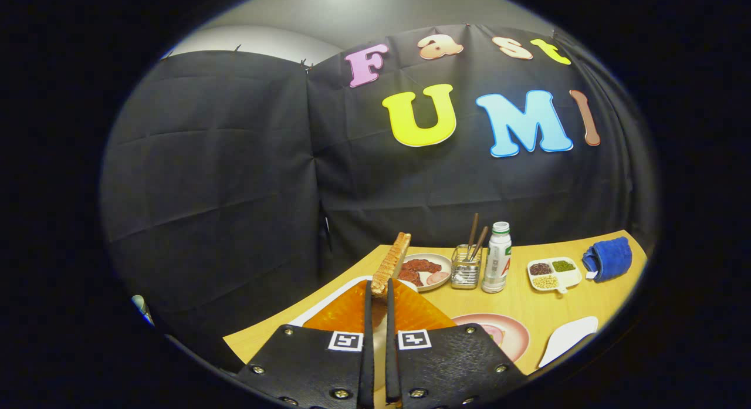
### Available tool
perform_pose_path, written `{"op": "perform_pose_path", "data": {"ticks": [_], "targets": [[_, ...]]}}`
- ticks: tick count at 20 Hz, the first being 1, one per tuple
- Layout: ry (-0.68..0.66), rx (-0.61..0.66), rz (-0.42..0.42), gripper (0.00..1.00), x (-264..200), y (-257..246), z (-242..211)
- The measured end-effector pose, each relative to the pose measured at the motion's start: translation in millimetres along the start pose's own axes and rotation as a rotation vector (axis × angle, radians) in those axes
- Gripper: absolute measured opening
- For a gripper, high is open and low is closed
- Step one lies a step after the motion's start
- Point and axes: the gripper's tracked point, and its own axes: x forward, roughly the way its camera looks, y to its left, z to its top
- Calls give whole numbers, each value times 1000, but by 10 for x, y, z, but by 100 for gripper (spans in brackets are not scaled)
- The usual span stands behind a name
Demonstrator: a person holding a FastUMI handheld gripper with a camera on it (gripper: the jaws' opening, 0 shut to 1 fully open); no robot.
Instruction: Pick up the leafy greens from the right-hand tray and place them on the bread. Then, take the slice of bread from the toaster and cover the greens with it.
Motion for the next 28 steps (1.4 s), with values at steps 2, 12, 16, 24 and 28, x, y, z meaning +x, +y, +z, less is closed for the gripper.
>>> {"op": "perform_pose_path", "data": {"ticks": [2,12,16,24,28], "targets": [[-28,-9,-47,8,-125,-232,137],[100,-26,-217,8,-359,-1431,-437],[152,-29,-243,8,-298,-1636,-784],[204,-66,-226,8,-59,-1483,-1179],[208,-44,-212,8,31,-1343,-1235]]}}
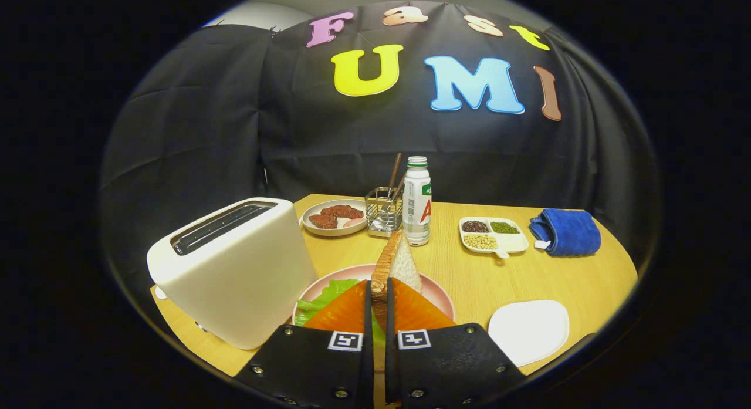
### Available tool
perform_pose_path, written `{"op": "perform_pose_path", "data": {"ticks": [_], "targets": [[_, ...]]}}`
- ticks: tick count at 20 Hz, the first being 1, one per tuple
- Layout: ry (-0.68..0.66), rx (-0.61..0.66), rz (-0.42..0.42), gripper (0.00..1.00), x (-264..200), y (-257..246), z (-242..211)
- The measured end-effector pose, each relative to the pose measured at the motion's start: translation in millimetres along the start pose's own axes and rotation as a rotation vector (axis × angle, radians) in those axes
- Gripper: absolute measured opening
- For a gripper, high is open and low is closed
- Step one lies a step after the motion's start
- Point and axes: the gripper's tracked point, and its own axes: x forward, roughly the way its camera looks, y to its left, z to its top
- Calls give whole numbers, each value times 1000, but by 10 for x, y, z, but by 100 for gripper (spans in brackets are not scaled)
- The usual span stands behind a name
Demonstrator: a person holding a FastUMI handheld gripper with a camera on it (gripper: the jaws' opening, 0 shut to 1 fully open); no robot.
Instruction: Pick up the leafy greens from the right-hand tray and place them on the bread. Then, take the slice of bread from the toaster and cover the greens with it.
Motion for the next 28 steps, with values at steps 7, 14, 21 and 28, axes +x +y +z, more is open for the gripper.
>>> {"op": "perform_pose_path", "data": {"ticks": [7,14,21,28], "targets": [[15,-19,17,22,60,130,-50],[33,-11,50,47,110,277,-119],[4,-5,45,54,33,232,0],[-67,-3,-21,53,-214,-217,281]]}}
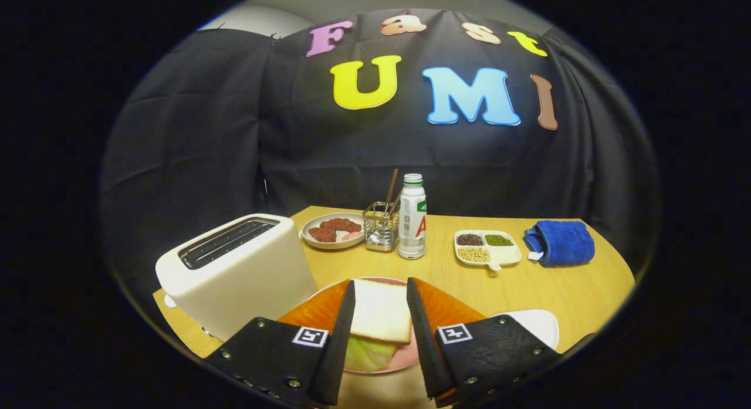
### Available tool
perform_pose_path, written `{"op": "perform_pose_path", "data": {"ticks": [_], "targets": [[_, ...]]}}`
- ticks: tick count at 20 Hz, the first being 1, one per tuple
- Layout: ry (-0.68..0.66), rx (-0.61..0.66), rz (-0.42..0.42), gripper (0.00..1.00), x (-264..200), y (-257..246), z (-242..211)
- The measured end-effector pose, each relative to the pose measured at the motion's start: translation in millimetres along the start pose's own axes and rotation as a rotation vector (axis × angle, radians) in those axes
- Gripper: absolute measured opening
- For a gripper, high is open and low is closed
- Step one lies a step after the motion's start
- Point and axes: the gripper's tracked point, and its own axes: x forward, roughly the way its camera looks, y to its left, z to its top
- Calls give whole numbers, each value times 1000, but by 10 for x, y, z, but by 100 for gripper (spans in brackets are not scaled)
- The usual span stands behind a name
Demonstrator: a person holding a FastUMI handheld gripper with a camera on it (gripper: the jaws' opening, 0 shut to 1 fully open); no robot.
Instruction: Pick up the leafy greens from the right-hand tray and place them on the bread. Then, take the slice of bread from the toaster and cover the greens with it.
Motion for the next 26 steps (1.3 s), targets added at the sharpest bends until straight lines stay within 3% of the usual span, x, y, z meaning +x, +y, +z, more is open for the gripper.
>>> {"op": "perform_pose_path", "data": {"ticks": [1,2,3,19,26], "targets": [[-6,2,3,55,-21,-38,24],[-14,0,1,70,-65,-112,57],[-20,-2,-7,71,-104,-194,84],[-87,42,-175,71,-650,-1806,264],[-196,54,-212,71,-1074,-2730,395]]}}
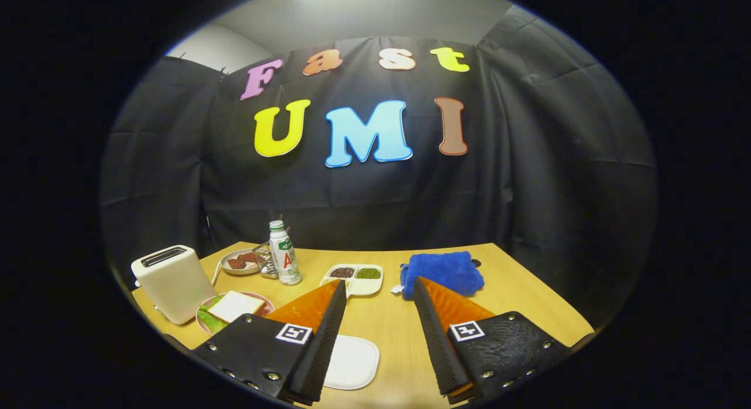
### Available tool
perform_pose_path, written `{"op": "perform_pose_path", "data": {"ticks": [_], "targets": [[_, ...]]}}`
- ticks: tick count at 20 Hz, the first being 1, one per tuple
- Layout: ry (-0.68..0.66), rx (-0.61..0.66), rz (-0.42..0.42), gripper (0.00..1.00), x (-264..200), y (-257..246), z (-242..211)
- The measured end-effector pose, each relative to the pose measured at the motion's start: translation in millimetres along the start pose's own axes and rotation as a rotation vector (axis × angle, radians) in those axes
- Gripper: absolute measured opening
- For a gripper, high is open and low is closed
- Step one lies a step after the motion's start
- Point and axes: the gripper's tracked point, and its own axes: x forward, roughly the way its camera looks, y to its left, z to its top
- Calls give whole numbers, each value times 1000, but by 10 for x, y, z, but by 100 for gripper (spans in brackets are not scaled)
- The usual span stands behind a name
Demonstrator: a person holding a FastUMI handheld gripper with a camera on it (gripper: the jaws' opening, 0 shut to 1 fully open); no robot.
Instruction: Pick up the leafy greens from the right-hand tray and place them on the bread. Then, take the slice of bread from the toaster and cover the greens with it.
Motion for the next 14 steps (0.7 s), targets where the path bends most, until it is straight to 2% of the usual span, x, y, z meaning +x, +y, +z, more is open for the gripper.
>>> {"op": "perform_pose_path", "data": {"ticks": [3,8,14], "targets": [[-6,-14,-35,71,-119,-464,-11],[-48,-69,-42,71,-289,-1161,-55],[-100,-104,-128,71,-429,-2433,-80]]}}
